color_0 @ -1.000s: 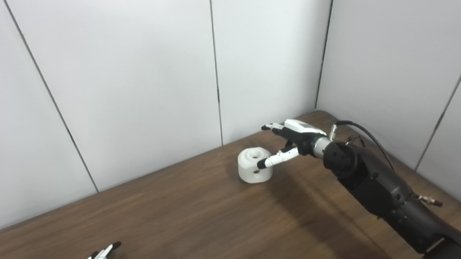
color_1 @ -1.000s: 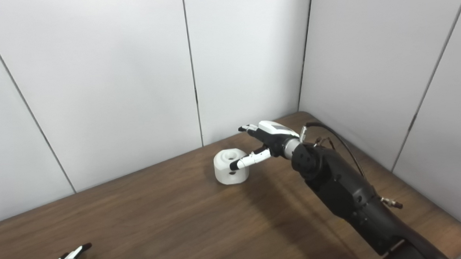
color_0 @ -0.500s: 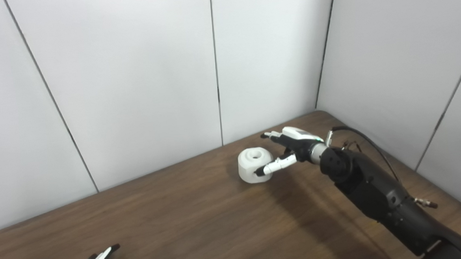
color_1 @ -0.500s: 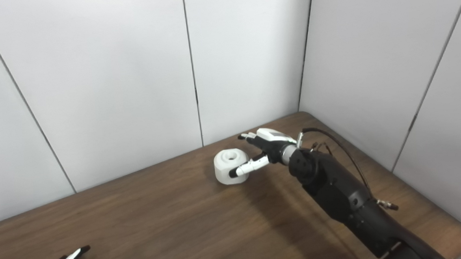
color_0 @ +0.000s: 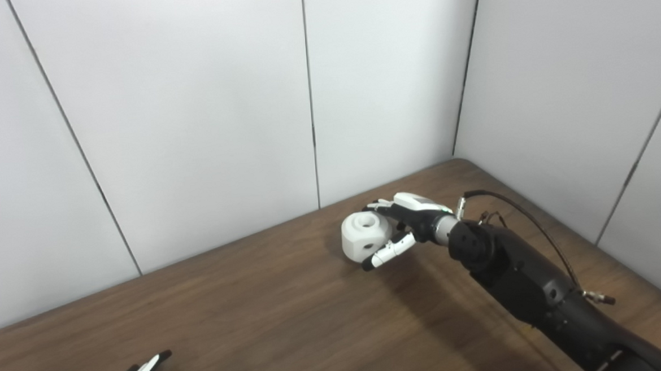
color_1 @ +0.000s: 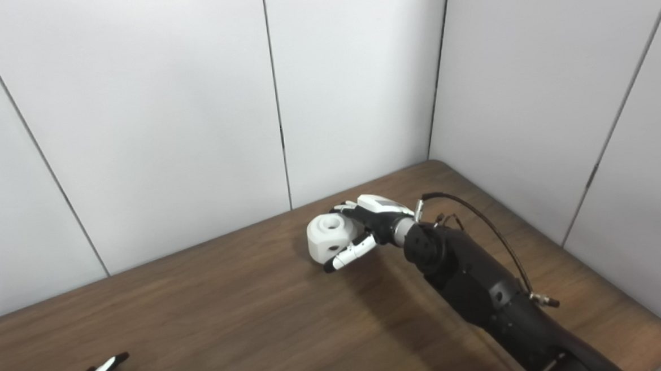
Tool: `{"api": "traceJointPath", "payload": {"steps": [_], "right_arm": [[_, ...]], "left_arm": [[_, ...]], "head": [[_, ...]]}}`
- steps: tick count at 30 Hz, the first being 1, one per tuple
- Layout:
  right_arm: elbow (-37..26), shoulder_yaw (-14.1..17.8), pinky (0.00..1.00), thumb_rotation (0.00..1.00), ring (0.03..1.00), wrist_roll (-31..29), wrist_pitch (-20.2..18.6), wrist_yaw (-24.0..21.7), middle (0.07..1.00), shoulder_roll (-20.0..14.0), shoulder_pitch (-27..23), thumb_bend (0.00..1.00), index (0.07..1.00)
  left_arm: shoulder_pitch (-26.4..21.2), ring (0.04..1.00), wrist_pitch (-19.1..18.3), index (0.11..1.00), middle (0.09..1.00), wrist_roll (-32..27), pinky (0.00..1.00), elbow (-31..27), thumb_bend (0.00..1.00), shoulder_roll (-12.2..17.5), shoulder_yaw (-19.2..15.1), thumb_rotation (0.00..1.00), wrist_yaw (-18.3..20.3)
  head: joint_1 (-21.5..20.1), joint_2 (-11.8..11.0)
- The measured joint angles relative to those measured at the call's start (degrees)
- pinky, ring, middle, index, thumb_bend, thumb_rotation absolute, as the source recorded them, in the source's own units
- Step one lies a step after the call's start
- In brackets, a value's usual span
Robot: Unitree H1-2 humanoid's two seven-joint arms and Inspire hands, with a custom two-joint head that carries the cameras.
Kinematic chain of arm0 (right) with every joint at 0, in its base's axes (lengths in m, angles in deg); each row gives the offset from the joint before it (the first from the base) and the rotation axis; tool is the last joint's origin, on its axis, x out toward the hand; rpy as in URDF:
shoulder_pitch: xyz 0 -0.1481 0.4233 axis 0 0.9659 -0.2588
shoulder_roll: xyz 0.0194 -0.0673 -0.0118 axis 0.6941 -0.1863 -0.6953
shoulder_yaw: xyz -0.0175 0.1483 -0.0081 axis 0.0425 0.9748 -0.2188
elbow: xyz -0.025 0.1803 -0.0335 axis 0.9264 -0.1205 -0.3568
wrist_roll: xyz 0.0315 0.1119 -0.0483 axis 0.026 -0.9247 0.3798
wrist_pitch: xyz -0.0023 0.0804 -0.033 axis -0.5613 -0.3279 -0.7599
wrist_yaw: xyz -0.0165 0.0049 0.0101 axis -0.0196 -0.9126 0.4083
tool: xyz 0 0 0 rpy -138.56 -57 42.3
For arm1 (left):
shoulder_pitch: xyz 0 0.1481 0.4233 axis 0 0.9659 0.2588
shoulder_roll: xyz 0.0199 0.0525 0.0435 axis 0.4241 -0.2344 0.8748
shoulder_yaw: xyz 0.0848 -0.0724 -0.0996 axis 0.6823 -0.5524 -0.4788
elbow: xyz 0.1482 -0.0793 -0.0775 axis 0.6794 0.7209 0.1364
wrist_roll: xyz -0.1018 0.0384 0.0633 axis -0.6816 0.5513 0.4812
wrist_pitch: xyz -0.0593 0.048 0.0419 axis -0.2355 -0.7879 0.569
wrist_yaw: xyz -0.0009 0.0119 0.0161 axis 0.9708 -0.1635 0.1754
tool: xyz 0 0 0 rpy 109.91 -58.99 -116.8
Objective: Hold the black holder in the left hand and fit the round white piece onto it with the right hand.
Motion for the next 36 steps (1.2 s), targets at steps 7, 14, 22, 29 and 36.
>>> {"api": "traceJointPath", "payload": {"steps": [7,14,22,29,36], "right_arm": [[0.6,1.9,0.76,0.14,0.937,0.6,8.1,10.8,0.903,2.1,3.2,0.50,0.482],[0.6,1.9,0.77,0.14,0.942,1.6,9.2,11.9,0.904,2.6,3.3,0.50,0.481],[0.0,2.8,0.76,0.14,0.936,1.7,9.1,11.9,0.904,2.8,3.9,0.50,0.481],[-2.2,3.2,0.76,0.14,0.938,1.7,9.0,11.5,0.908,2.8,4.3,0.50,0.481],[-11.5,3.3,0.76,0.14,0.956,1.7,9.0,10.0,0.920,3.3,5.1,0.50,0.481]], "left_arm": [[0.7,0.932,-0.7,0.482,0.937,0.0,1.00,-0.8,0.51,0.0,-0.3,0.05,0.1],[0.8,0.929,-0.6,0.482,0.937,-0.2,1.00,-0.9,0.51,0.0,-0.3,0.05,0.2],[0.8,0.929,-0.6,0.482,0.936,-0.4,1.00,-0.9,0.51,0.1,-0.3,0.05,0.3],[1.0,0.931,-1.0,0.482,0.930,-0.3,1.00,-1.3,0.51,0.2,-0.3,0.04,0.4],[0.7,0.940,-1.3,0.483,0.934,-0.3,1.00,-1.3,0.51,0.2,-0.2,0.05,0.9]], "head": [[0.2,0.1],[0.1,0.2],[0.1,0.4],[1.9,1.4],[6.1,3.3]]}}
